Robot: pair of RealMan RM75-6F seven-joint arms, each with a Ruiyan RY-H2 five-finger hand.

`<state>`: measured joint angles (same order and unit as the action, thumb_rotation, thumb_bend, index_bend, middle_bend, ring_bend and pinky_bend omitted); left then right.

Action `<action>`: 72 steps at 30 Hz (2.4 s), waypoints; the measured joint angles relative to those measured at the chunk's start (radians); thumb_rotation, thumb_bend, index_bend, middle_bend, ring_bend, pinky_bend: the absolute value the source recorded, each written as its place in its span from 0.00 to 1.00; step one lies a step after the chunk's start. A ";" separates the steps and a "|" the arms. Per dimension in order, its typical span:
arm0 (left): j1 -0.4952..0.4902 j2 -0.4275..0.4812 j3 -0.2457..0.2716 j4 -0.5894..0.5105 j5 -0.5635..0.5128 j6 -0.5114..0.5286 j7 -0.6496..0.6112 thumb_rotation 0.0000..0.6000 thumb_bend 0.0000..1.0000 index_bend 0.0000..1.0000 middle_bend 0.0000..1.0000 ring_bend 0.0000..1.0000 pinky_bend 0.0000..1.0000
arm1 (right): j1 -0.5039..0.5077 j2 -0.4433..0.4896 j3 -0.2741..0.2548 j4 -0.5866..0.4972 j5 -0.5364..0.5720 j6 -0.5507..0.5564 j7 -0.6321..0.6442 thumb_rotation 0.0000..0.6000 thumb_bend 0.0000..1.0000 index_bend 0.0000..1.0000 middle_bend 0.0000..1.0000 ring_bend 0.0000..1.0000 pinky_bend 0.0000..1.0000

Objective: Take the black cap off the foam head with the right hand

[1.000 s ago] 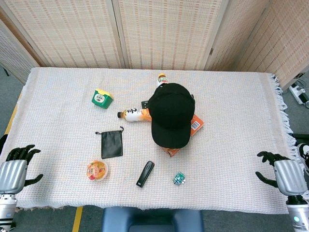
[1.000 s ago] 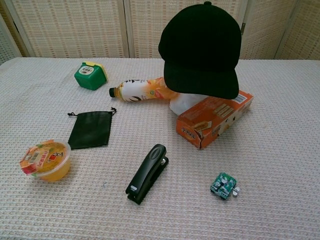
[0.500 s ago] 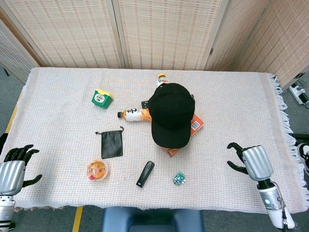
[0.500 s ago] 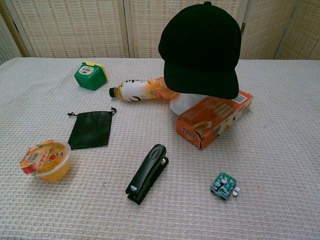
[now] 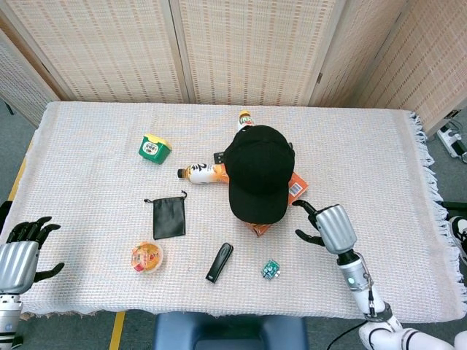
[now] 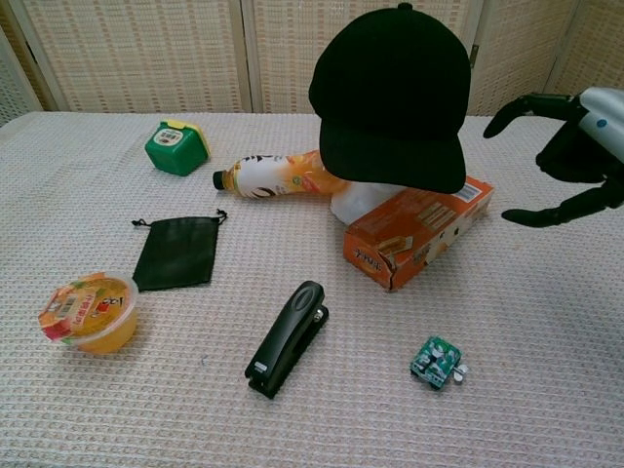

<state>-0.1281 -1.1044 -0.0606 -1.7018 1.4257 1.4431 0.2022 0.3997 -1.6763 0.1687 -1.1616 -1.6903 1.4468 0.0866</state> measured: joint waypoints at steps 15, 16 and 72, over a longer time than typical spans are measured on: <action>-0.006 0.023 0.000 -0.008 -0.006 -0.021 -0.053 1.00 0.12 0.29 0.19 0.21 0.18 | 0.133 -0.165 0.028 0.208 0.019 -0.020 0.046 1.00 0.16 0.40 1.00 1.00 1.00; -0.006 0.026 0.000 -0.009 -0.006 -0.022 -0.058 1.00 0.12 0.29 0.19 0.21 0.18 | 0.138 -0.170 0.026 0.221 0.016 -0.017 0.051 1.00 0.22 0.43 1.00 1.00 1.00; -0.043 0.047 0.010 -0.047 -0.016 -0.092 -0.052 1.00 0.12 0.29 0.18 0.21 0.18 | 0.247 0.113 0.163 0.278 0.193 0.031 0.088 1.00 1.00 0.86 1.00 1.00 1.00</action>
<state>-0.1711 -1.0576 -0.0501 -1.7489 1.4093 1.3507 0.1505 0.6469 -1.5632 0.3319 -0.8833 -1.4975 1.4779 0.1746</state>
